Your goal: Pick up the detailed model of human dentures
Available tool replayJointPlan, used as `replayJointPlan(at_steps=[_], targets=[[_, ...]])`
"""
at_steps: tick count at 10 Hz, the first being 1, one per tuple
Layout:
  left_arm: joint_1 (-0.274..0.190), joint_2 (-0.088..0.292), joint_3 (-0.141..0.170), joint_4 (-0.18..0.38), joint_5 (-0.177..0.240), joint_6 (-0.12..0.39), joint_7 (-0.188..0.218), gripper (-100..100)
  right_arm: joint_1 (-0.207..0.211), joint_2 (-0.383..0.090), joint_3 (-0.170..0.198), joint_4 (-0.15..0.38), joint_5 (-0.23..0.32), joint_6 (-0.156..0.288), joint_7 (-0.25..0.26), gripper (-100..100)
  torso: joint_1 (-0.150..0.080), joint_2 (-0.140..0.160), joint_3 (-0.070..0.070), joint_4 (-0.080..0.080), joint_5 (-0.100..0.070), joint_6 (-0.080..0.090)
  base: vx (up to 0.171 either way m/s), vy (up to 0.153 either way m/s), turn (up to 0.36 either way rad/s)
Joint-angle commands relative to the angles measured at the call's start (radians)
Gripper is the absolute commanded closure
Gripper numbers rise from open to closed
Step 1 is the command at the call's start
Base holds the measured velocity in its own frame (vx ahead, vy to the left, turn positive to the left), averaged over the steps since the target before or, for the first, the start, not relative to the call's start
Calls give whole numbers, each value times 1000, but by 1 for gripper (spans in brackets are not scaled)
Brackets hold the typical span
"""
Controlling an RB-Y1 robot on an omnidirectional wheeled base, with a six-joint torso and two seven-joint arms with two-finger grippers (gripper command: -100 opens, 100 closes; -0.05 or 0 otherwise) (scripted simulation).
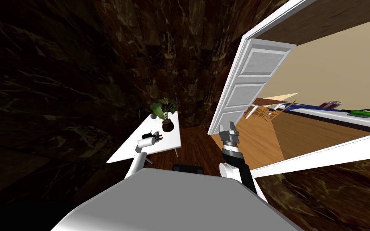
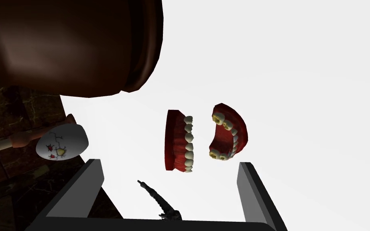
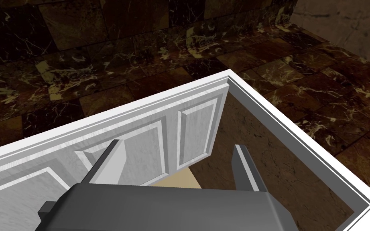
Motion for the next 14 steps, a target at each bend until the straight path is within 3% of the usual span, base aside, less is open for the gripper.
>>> replayJointPlan(at_steps=[1,2,3,5,6,7,11,12,13,14], targets=[[0,0,0,0,0,0,0,-100,0,0,0,0,0,0,0,0,0,0,0,0,0,0,12,-11,-2],[-1,1,1,1,0,4,0,0,0,0,0,0,0,0,0,0,1,1,0,0,0,0,0,0,0],[-5,-1,-4,30,-3,-21,1,-100,0,0,0,0,0,0,0,0,1,1,1,0,0,0,28,13,-1],[-10,-3,-10,65,-8,-53,3,-100,0,0,0,0,0,0,0,0,3,-1,0,0,1,0,47,25,-3],[-7,-1,-7,52,-5,-40,2,-100,0,0,0,0,0,0,0,0,3,-1,-1,0,1,0,21,12,-2],[-7,-1,-8,53,-5,-43,2,100,0,0,0,0,0,0,0,0,3,0,0,0,1,0,0,0,0],[-8,-1,-8,53,-5,-44,2,100,0,0,0,0,0,0,0,0,2,2,1,0,1,0,0,0,0],[-8,-1,-8,53,-5,-44,2,0,0,0,0,0,0,0,0,0,2,2,1,0,1,0,0,0,0],[-4,0,-3,23,-3,-15,1,100,0,0,0,0,0,0,0,0,2,2,1,0,1,0,-30,-17,2],[-1,1,1,1,0,4,0,100,0,0,0,0,0,0,0,0,0,4,2,0,0,0,-61,-26,3]])
